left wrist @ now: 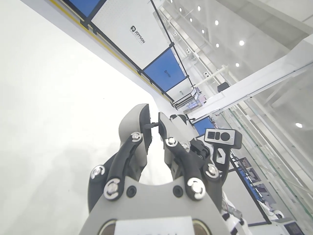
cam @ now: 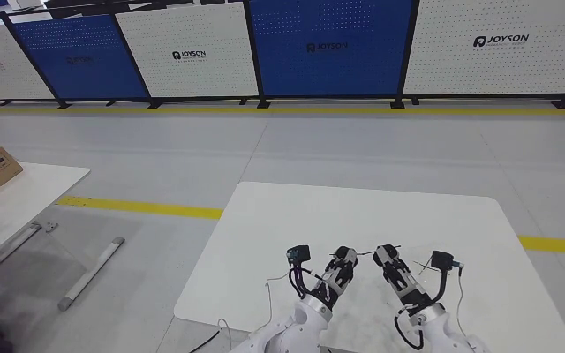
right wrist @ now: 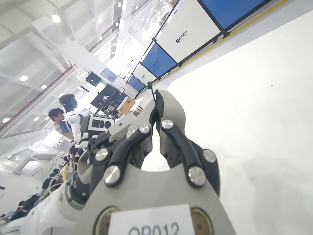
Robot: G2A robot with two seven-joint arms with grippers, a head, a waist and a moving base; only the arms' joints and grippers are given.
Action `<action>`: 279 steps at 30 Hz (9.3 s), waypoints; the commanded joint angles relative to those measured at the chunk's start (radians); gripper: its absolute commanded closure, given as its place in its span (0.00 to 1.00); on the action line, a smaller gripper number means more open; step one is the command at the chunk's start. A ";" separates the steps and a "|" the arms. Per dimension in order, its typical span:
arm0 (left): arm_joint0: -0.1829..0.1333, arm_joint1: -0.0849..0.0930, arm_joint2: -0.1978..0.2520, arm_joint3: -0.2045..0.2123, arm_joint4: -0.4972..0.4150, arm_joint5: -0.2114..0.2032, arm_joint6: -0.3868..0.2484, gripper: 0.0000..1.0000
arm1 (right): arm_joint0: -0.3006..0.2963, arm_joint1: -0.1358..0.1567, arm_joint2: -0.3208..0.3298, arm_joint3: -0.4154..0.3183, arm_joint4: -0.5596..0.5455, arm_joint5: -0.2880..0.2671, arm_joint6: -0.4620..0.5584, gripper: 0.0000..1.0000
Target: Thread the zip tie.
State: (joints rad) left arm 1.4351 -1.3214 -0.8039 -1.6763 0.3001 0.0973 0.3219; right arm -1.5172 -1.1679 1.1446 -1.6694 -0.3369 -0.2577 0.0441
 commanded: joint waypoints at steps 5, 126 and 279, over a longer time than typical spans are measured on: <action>0.006 -0.003 -0.002 -0.001 0.019 0.001 -0.009 0.75 | -0.002 -0.004 0.004 -0.002 -0.008 0.006 0.001 1.00; 0.042 -0.067 -0.030 0.025 0.153 0.020 -0.062 0.45 | -0.069 -0.040 0.080 -0.025 -0.080 -0.044 0.037 1.00; 0.097 -0.103 -0.158 -0.123 -0.268 0.003 -0.137 1.00 | -0.080 -0.053 0.091 -0.017 -0.499 0.049 0.010 0.00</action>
State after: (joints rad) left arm 1.5339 -1.4237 -0.9628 -1.8026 0.0344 0.1019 0.1840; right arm -1.6000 -1.2194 1.2409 -1.6901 -0.8462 -0.2095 0.0479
